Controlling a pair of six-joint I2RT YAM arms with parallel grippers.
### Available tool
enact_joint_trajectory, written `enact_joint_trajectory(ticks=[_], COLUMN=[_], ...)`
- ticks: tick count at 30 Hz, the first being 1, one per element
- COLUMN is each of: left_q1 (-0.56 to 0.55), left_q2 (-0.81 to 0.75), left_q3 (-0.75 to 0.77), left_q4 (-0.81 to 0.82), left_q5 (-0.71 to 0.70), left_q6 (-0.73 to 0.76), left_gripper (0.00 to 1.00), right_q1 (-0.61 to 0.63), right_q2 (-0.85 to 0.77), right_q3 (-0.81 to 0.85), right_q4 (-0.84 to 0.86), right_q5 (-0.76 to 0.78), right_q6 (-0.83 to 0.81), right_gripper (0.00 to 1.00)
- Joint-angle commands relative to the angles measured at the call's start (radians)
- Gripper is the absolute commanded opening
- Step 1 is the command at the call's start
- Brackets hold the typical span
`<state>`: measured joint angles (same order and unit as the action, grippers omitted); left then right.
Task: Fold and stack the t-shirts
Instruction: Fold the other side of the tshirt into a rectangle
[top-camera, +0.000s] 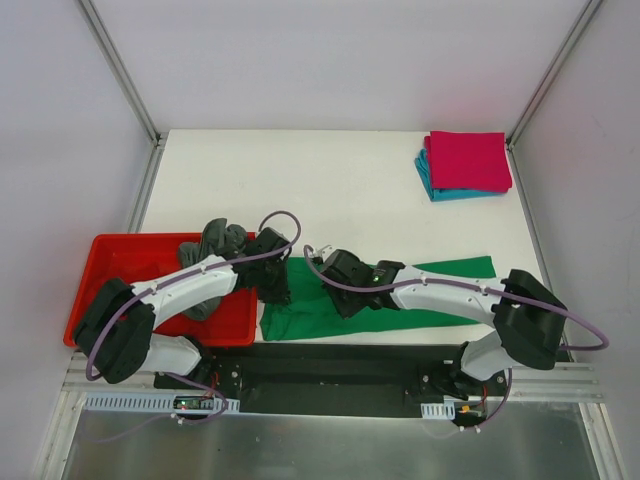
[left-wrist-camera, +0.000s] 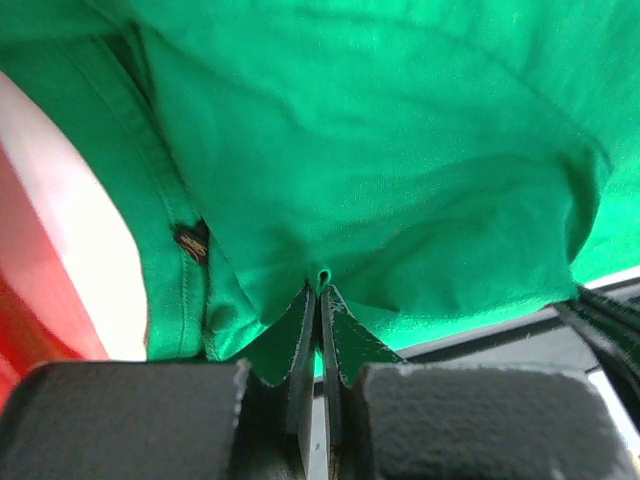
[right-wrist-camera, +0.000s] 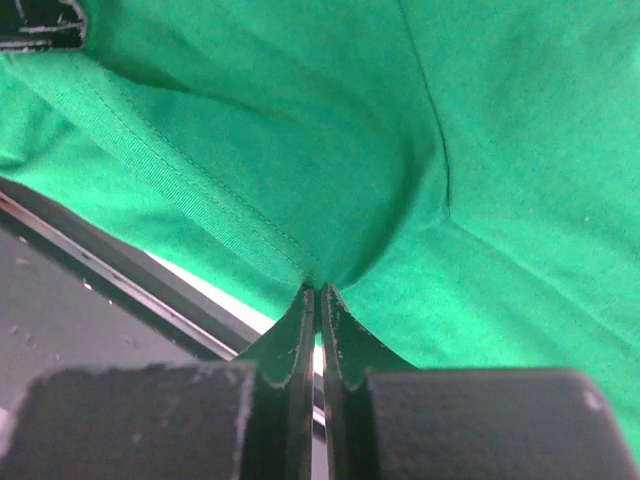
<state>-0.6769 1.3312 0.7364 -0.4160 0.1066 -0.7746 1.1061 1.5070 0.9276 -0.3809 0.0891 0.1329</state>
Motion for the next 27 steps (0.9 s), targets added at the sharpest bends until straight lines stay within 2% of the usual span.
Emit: enact_joint_trajectory(ticks=[1,8,11,12,13,14,17,20,21,22,23,24,27], left_q1=[-0.055,-0.084,-0.098,-0.101,-0.101,-0.101,-0.102,-0.102,-0.104,-0.104,-0.104,-0.104,-0.105], left_q2=[-0.032,-0.07,-0.108,-0.116,-0.122,-0.128,-0.162,-0.207,-0.217,-0.23,-0.233,-0.23,-0.193], left_q3=[-0.041,-0.097,-0.112,-0.117,-0.124,-0.127,-0.138,-0.127,-0.124,-0.12,-0.114,-0.103,-0.048], left_q4=[-0.006,-0.01,-0.014,-0.015,-0.017,-0.023,-0.035,-0.038,-0.038,-0.037,-0.037,-0.037,-0.032], left_q5=[0.053,0.105,0.126,0.139,0.157,0.172,0.188,0.194,0.182,0.171,0.168,0.166,0.157], left_q6=[-0.017,-0.035,-0.031,-0.025,-0.016,-0.012,0.006,0.012,0.014,0.014,0.015,0.015,0.009], left_gripper=[0.0,0.02,0.12,0.21,0.34,0.37,0.52,0.67,0.73,0.85,0.94,0.99,0.99], right_q1=[0.006,0.005,0.006,0.006,0.006,0.005,0.006,0.005,0.006,0.005,0.001,-0.002,-0.06], right_q2=[-0.039,-0.044,-0.054,-0.056,-0.059,-0.06,-0.077,-0.138,-0.163,-0.186,-0.214,-0.24,-0.306], right_q3=[0.013,0.008,-0.003,-0.003,-0.001,0.002,-0.006,-0.027,-0.03,-0.027,-0.026,-0.026,-0.042], right_q4=[-0.121,-0.17,-0.182,-0.185,-0.191,-0.203,-0.226,-0.243,-0.259,-0.275,-0.283,-0.289,-0.289], right_q5=[-0.035,-0.051,-0.048,-0.051,-0.043,-0.037,-0.028,-0.008,0.024,0.053,0.098,0.141,0.192], right_q6=[-0.015,-0.029,-0.033,-0.032,-0.029,-0.029,-0.021,-0.009,-0.003,0.002,0.01,0.02,0.072], right_gripper=[0.04,0.07,0.08,0.1,0.14,0.19,0.27,0.51,0.65,0.8,0.9,0.98,0.96])
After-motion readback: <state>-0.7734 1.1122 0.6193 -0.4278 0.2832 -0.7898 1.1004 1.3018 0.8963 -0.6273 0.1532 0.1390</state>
